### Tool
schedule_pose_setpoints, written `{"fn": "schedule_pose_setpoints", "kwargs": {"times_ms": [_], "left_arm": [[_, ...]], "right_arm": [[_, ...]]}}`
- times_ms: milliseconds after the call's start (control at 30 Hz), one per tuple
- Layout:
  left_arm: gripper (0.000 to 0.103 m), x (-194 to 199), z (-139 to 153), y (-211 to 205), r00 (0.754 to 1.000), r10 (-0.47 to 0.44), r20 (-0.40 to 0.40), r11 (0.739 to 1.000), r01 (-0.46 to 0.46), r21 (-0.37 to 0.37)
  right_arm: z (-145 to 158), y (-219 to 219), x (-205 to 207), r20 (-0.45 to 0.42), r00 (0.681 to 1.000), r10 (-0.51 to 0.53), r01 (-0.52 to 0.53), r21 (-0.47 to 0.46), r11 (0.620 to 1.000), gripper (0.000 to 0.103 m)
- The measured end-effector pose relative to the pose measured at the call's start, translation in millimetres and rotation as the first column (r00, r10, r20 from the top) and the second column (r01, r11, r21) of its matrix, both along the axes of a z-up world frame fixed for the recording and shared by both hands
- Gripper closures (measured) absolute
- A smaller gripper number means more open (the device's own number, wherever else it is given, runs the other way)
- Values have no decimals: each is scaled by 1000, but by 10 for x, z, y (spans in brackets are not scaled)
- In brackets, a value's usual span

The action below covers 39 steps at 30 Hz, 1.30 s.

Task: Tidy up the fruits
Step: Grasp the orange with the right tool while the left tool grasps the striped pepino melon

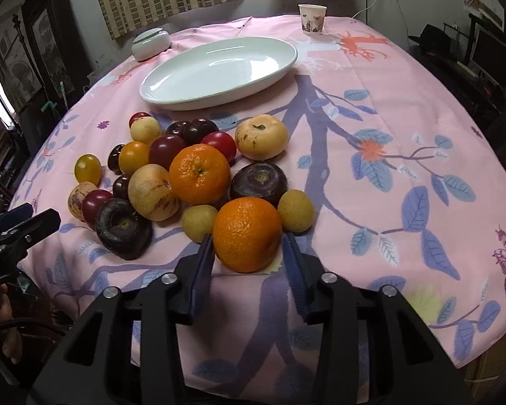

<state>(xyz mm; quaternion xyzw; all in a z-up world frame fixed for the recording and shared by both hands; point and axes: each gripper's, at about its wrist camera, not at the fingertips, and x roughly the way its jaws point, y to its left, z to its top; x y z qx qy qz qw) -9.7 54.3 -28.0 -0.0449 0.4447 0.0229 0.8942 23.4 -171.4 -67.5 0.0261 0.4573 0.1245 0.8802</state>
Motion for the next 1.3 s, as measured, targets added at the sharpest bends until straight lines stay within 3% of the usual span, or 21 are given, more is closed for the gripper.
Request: {"fn": "schedule_pose_setpoints", "kwargs": {"times_ms": [200,367,467,633,733,933,1000,1200,1300], "left_arm": [[2,47,-110,32,999,-5,-37,1000,5,-15],[2,117,-239,7,998,-11,-60,1000,10,-5],[2,169,-301,38,998,-8,-61,1000,8,4],[2,290,-400,212,998,-3,-61,998,0,-58],[2,389,-442,158,999,-16,-50,1000,15,-22],[4,531,-440,87,1000,-8,-11,999,8,-35],[12,527,-425,72,1000,-14,5,999,14,-42],[61,465,-352,-70,996,-88,19,992,89,-92],[62,424,-330,-111,995,-95,14,992,96,-76]], "right_arm": [[-38,45,89,18,999,-31,32,-25,999,63],[-94,164,162,35,999,-36,40,-119,992,65],[-49,175,79,38,999,-16,20,-114,993,65],[-16,181,-18,25,1000,12,-9,-107,994,65],[-37,160,-1,6,1000,0,1,-81,997,65],[-40,148,6,3,1000,-1,1,-65,998,65],[-42,161,8,7,1000,6,-5,-71,997,65],[-23,158,3,15,1000,5,-4,-62,998,65],[73,147,-52,47,999,6,-4,-51,999,65]]}}
